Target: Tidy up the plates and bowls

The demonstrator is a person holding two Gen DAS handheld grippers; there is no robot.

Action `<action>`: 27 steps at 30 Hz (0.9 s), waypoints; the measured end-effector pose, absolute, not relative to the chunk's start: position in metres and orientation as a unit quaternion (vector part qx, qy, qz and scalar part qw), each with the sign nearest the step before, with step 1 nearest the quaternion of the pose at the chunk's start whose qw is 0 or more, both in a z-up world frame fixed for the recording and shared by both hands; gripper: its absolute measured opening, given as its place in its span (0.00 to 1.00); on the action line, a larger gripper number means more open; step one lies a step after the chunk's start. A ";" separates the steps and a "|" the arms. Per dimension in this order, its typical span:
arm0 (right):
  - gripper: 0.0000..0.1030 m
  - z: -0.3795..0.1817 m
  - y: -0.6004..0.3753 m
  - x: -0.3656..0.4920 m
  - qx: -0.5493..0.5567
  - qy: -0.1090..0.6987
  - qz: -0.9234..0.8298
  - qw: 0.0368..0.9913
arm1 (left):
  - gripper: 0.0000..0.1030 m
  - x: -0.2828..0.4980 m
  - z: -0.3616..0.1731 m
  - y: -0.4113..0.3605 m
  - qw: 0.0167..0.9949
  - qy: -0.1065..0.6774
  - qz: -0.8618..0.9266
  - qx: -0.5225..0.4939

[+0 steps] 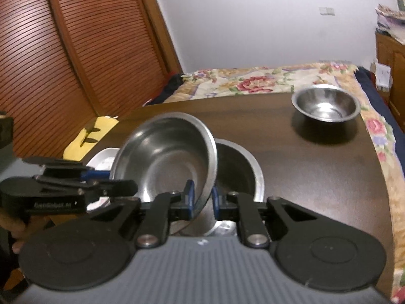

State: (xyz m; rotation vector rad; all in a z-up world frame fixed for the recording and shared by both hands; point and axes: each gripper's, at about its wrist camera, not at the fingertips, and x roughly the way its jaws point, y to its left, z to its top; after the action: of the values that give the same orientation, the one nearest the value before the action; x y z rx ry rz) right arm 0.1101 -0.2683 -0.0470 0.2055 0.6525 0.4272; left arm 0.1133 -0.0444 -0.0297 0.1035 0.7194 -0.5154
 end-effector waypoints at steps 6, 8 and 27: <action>0.13 -0.055 -0.267 0.113 0.097 0.320 0.194 0.922 | 0.25 0.117 -0.040 -0.049 0.904 0.346 -0.241 0.073; 0.13 -0.059 -0.265 0.113 0.087 0.322 0.187 0.924 | 0.25 0.116 -0.043 -0.050 0.905 0.344 -0.239 0.077; 0.11 -0.051 -0.242 0.118 -0.034 0.312 0.161 0.936 | 0.25 0.114 -0.031 -0.030 0.921 0.320 -0.220 0.035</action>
State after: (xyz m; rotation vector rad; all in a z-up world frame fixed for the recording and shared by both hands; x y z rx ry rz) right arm 0.1182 -0.2422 -0.0513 -0.0685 0.6376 0.3298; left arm 0.1135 -0.0303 -0.0314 0.0726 0.6568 -0.4528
